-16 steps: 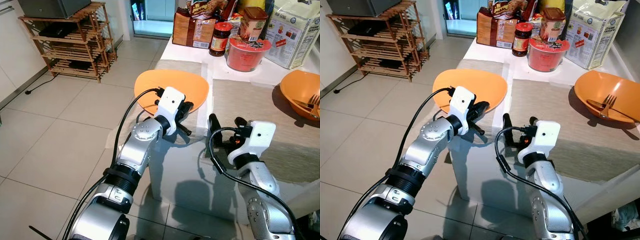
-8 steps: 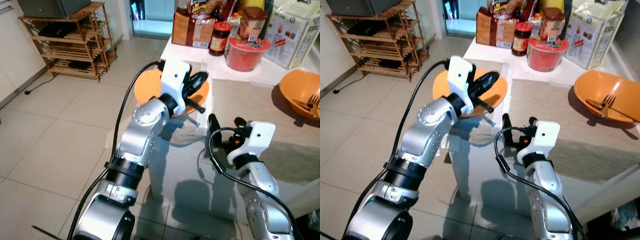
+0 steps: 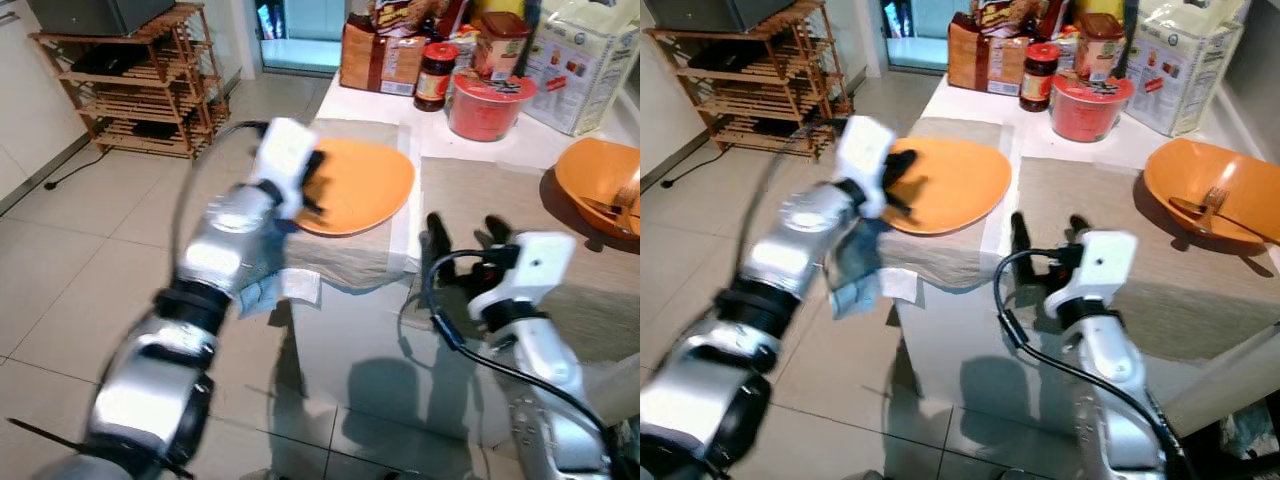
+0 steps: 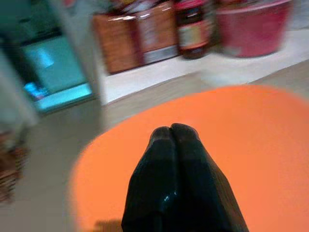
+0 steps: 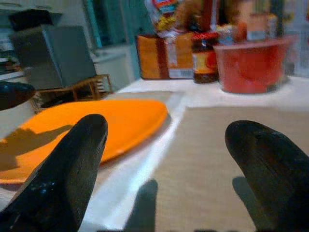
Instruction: Setting the table
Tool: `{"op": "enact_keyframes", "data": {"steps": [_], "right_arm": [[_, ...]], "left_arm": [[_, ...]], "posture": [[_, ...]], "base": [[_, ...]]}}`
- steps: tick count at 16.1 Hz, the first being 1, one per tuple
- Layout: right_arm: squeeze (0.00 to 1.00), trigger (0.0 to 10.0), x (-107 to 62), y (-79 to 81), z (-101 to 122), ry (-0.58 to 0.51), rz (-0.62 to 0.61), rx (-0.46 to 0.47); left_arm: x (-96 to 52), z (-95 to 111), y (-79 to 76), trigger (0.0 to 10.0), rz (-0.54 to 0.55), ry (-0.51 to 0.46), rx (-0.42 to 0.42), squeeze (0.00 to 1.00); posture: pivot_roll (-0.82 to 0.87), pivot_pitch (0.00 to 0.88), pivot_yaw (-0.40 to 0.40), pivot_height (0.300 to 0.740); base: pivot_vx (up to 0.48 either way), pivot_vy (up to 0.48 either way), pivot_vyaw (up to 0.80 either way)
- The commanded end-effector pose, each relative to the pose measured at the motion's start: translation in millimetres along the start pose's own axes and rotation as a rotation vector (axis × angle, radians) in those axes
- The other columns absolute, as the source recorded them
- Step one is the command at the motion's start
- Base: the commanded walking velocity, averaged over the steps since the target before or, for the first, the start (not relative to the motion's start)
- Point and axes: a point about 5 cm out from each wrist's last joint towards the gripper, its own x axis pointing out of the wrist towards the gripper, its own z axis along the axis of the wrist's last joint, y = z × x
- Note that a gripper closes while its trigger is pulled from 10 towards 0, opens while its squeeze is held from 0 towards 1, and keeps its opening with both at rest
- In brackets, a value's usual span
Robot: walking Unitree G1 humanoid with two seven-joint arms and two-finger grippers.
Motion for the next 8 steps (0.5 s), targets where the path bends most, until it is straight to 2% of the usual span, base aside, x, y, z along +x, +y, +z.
{"op": "enact_keyframes", "data": {"steps": [1, 3, 4, 5, 7, 8], "right_arm": [[0.00, 10.0, -2.0, 2.0, 5.8, -0.008, 0.023, -0.013], [0.00, 10.0, -1.8, 2.5, 12.5, -0.029, 0.029, -0.034], [0.00, 10.0, -1.8, 1.9, 13.3, -0.032, 0.021, -0.039], [0.00, 10.0, -1.6, 1.5, 11.9, -0.031, 0.009, -0.049], [0.00, 10.0, -0.7, 3.6, 7.6, -0.008, 0.011, -0.053], [0.00, 10.0, -0.6, 4.5, 5.5, -0.001, 0.018, -0.039]], "left_arm": [[1.1, 5.7, 9.2, 10.0, 0.037, -0.012, 0.008, 0.00], [-4.2, 2.4, 18.1, 10.0, 0.073, -0.022, -0.038, 0.00], [-8.5, 3.9, 22.6, 10.0, 0.100, -0.063, -0.071, 0.00], [-11.7, 8.0, 22.0, 10.0, 0.103, -0.111, -0.088, 0.00], [-10.9, 11.0, 17.7, 10.0, 0.084, -0.126, -0.097, 0.00], [-10.6, 12.7, 15.2, 10.0, 0.075, -0.134, -0.095, 0.00]], "posture": [[-0.12, 0.000, 0.045, 0.740], [-0.13, 0.000, 0.044, 0.740], [-0.13, 0.000, 0.039, 0.740], [-0.12, 0.000, 0.032, 0.740], [-0.12, 0.000, 0.028, 0.740], [-0.11, 0.000, 0.023, 0.740]], "base": [[0.000, 0.000, 0.00], [0.000, 0.000, 0.00], [0.000, 0.000, 0.00], [0.000, 0.000, 0.00], [0.000, 0.000, 0.00], [0.000, 0.334, -0.61]]}}
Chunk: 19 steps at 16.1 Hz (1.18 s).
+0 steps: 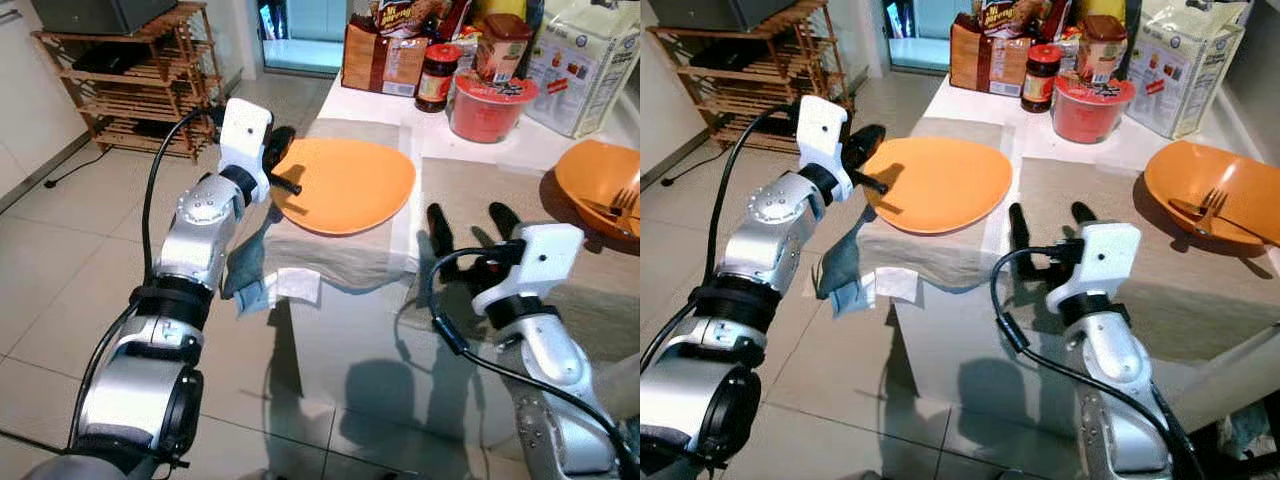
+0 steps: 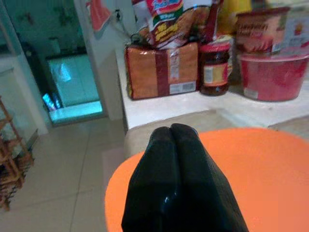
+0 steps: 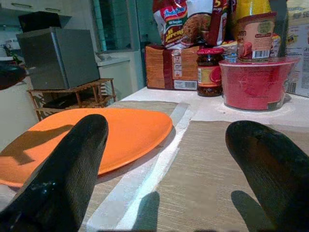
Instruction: Setting the table
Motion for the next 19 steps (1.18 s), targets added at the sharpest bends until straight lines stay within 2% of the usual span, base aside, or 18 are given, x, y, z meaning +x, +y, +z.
{"op": "enact_keyframes", "data": {"steps": [1, 8, 12, 16, 19], "right_arm": [[0.00, 10.0, -0.6, 1.3, -4.9, 0.020, 0.010, -0.010], [0.00, 10.0, -1.1, 5.2, -9.6, 0.012, 0.012, -0.026], [0.00, 10.0, -1.7, 5.4, -11.3, 0.010, 0.010, -0.026], [0.00, 10.0, -2.4, 6.9, -14.6, 0.015, 0.006, -0.026], [0.00, 10.0, -1.9, 6.1, -18.2, 0.029, -0.017, -0.069]], "left_arm": [[1.0, 4.3, -5.7, 10.0, -0.027, -0.019, 0.005, 0.00], [7.3, 11.7, -22.9, 10.0, -0.119, -0.031, 0.061, 0.00], [9.9, 14.1, -34.3, 10.0, -0.175, -0.044, 0.123, 0.00], [11.4, 12.2, -42.3, 10.0, -0.212, -0.038, 0.142, 0.00], [11.1, 9.3, -43.4, 10.0, -0.204, -0.026, 0.167, 0.00]], "posture": [[-0.10, 0.000, 0.022, 0.736], [-0.11, 0.000, 0.025, 0.682], [-0.11, 0.000, 0.028, 0.653], [-0.11, 0.000, 0.036, 0.615], [-0.11, 0.000, 0.040, 0.606]], "base": [[0.000, 0.476, -0.46], [0.000, 0.480, -0.45], [0.061, 0.463, -0.44], [0.307, 0.342, -0.44], [0.209, 0.000, -0.14]]}}
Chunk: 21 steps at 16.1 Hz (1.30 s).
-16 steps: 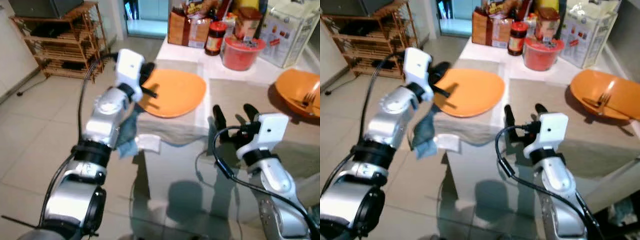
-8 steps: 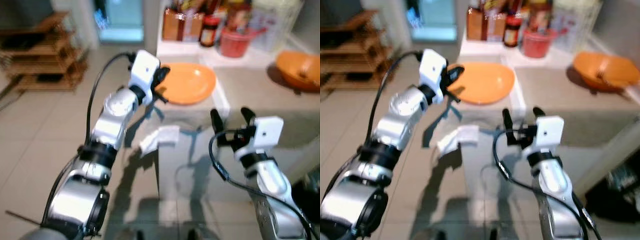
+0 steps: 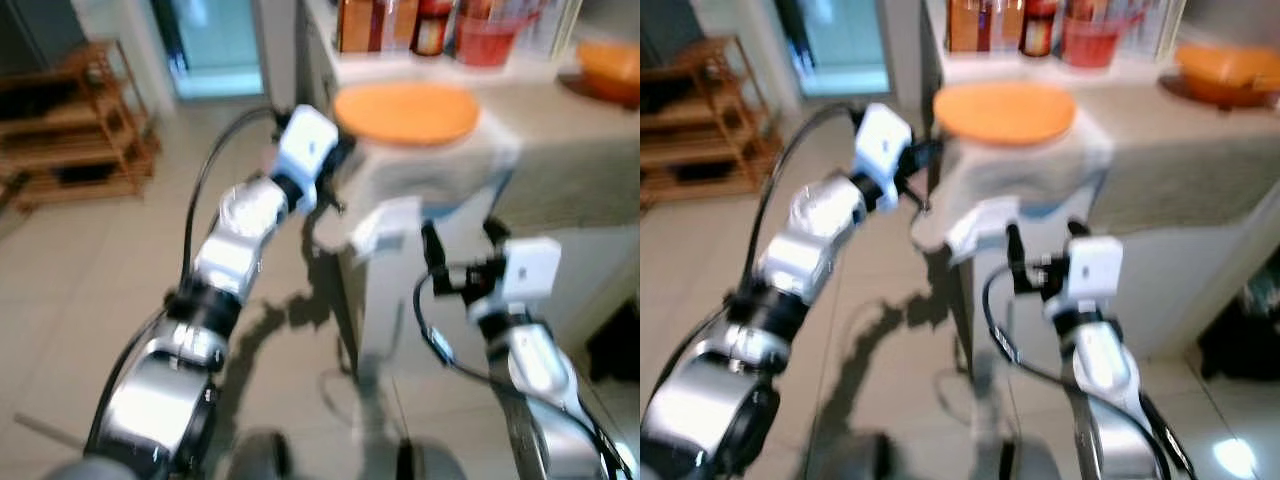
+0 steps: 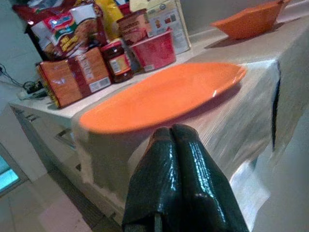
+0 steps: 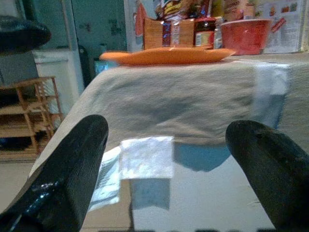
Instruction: Setting the table
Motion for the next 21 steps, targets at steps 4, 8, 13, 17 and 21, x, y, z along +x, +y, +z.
{"op": "enact_keyframes", "data": {"steps": [4, 8, 13, 17, 21], "right_arm": [[0.00, 10.0, 4.3, 4.1, 1.7, -0.025, 0.017, -0.004], [0.00, 10.0, 3.8, 3.2, 0.0, -0.019, 0.018, -0.002], [0.00, 10.0, 3.6, 2.2, -0.4, -0.021, 0.027, -0.004], [0.00, 10.0, 3.2, 1.2, -0.8, -0.021, 0.026, -0.005], [0.00, 10.0, 3.3, 0.7, -1.7, -0.021, 0.030, -0.009]], "left_arm": [[-5.8, -2.5, 2.5, 10.0, 0.003, 0.007, 0.007, 0.00], [-9.6, -3.3, -3.9, 10.0, -0.015, -0.023, -0.037, 0.00], [-10.4, -0.8, -8.4, 10.0, -0.024, -0.046, -0.036, 0.00], [-11.1, 1.3, -9.6, 10.0, -0.033, -0.062, -0.032, 0.00], [-11.7, 0.5, -10.0, 10.0, -0.030, -0.060, -0.035, 0.00]], "posture": [[-0.09, 0.000, 0.035, 0.616], [-0.09, 0.003, 0.033, 0.649], [-0.10, 0.004, 0.027, 0.696], [-0.10, 0.001, 0.028, 0.738], [-0.10, 0.000, 0.027, 0.740]], "base": [[0.000, 0.000, -0.15], [0.000, 0.000, 0.00], [0.000, 0.000, 0.00], [0.000, 0.000, 0.00], [0.000, 0.000, 0.00]]}}
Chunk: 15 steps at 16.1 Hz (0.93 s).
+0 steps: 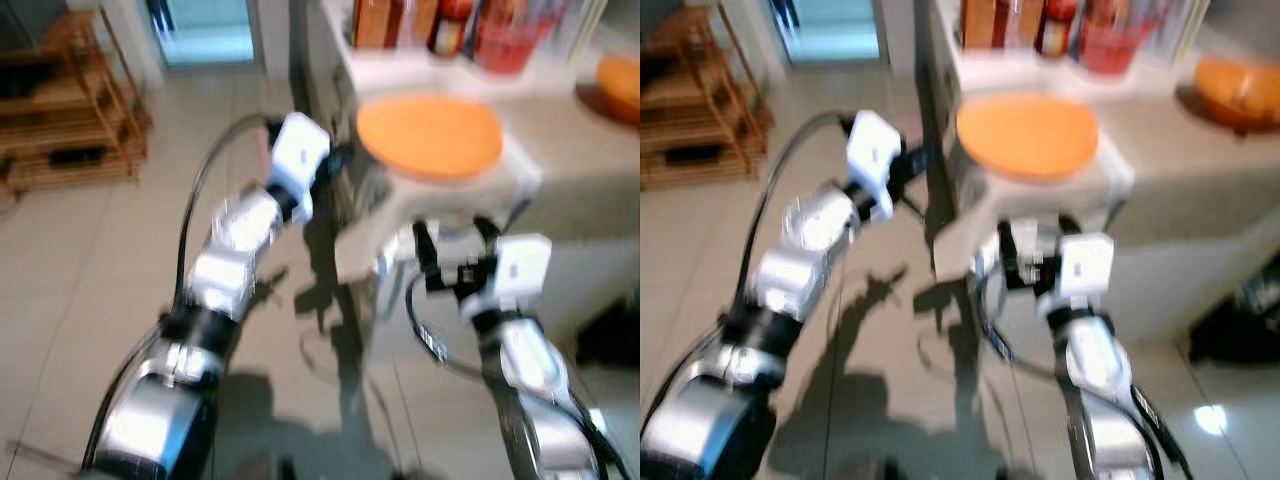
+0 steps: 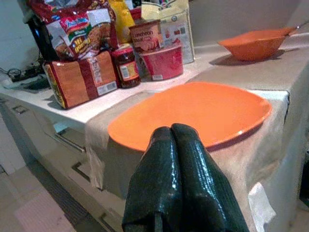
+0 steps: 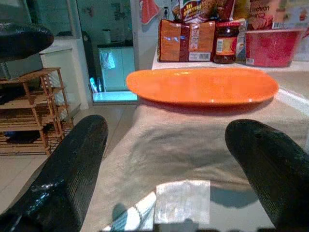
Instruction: Setting the table
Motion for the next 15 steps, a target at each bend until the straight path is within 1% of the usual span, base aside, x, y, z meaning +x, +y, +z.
{"op": "enact_keyframes", "data": {"steps": [1, 2, 4, 5, 7, 11, 12, 13, 14, 15], "right_arm": [[0.00, 10.0, -1.4, -1.3, -2.9, 0.010, -0.004, -0.022], [0.00, 10.0, -1.2, -2.4, -3.9, 0.005, -0.007, -0.058], [0.00, 10.0, -0.1, -2.7, -6.1, 0.018, 0.001, -0.088], [0.00, 10.0, 0.0, -3.2, -5.9, 0.007, -0.010, -0.030], [0.00, 10.0, -0.3, -2.2, -5.2, 0.003, 0.001, -0.034], [0.00, 10.0, -1.7, -2.5, -6.9, 0.007, -0.005, -0.032], [0.00, 10.0, -2.2, -4.5, -8.5, 0.022, -0.016, -0.073], [0.00, 10.0, -2.3, -5.2, -9.5, 0.030, -0.019, -0.092], [0.00, 10.0, -2.3, -5.1, -9.7, 0.030, -0.020, -0.089], [0.00, 10.0, -1.8, -5.1, -9.8, 0.027, -0.018, -0.095]], "left_arm": [[-1.1, 0.4, -1.3, 10.0, -0.010, -0.002, 0.011, 0.00], [-1.1, -0.1, -2.7, 10.0, -0.015, -0.004, 0.012, 0.00], [-0.8, 0.5, -4.0, 10.0, -0.017, -0.012, 0.012, 0.00], [-0.7, 0.9, -4.8, 10.0, -0.020, -0.015, 0.017, 0.00], [0.0, 0.0, -5.2, 10.0, -0.016, -0.009, 0.003, 0.00], [-1.1, -3.7, -4.4, 10.0, -0.001, -0.001, 0.016, 0.00], [-1.6, -5.6, -5.1, 10.0, -0.001, 0.008, 0.009, 0.00], [-0.8, -5.3, -5.2, 10.0, 0.000, 0.009, 0.009, 0.00], [-0.7, -4.9, -5.2, 10.0, -0.001, 0.008, 0.012, 0.00], [-0.5, -0.4, -6.8, 10.0, -0.011, -0.022, 0.028, 0.00]], "posture": [[-0.10, 0.000, 0.026, 0.740], [-0.10, 0.000, 0.025, 0.740], [-0.10, 0.000, 0.024, 0.740], [-0.10, 0.000, 0.023, 0.740], [-0.10, 0.000, 0.023, 0.740], [-0.10, 0.000, 0.024, 0.740], [-0.11, 0.000, 0.024, 0.740], [-0.11, 0.000, 0.022, 0.740], [-0.11, 0.000, 0.022, 0.740], [-0.11, 0.000, 0.021, 0.740]], "base": [[0.000, 0.000, 0.00], [0.000, 0.000, 0.00], [0.000, 0.000, 0.00], [0.000, 0.000, -0.58], [0.000, 0.000, -0.55], [0.000, 0.000, -0.54], [0.000, 0.000, -0.57], [0.480, 0.000, 0.00], [0.480, 0.000, 0.00], [0.480, 0.000, 0.00]]}}
